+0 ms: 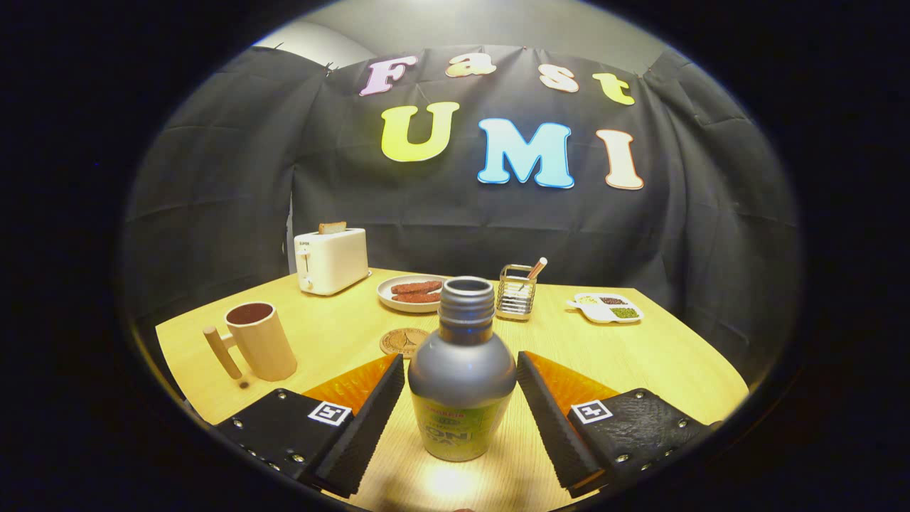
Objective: Take the bottle from table, then pour the juice into the cup, finally place the bottle on the coaster
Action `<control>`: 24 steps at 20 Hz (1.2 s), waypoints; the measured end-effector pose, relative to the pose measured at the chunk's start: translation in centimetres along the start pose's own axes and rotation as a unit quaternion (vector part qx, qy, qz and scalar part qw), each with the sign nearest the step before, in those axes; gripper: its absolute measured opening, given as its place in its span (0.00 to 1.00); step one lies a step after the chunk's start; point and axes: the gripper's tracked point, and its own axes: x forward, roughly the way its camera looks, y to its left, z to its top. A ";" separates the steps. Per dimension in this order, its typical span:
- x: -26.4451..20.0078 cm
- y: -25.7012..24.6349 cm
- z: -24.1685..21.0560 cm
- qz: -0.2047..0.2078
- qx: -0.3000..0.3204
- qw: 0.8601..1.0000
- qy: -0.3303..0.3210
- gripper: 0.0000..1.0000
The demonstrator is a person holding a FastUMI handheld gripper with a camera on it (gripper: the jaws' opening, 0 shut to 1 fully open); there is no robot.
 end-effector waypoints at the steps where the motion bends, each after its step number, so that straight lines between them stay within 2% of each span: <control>1: 0.1 0.1 -0.7 0.001 0.001 1.000 0.006 0.97; 9: 0.8 -0.3 -4.0 -0.001 0.020 0.999 0.048 0.97; 17: 1.2 0.0 -5.0 0.007 0.043 0.997 0.066 0.97; 18: 1.2 0.0 -5.0 0.007 0.045 0.997 0.066 0.86; 19: 1.2 0.1 -5.0 0.007 0.045 0.997 0.067 0.82; 24: 1.5 0.0 -4.8 -0.008 0.026 0.997 0.075 0.78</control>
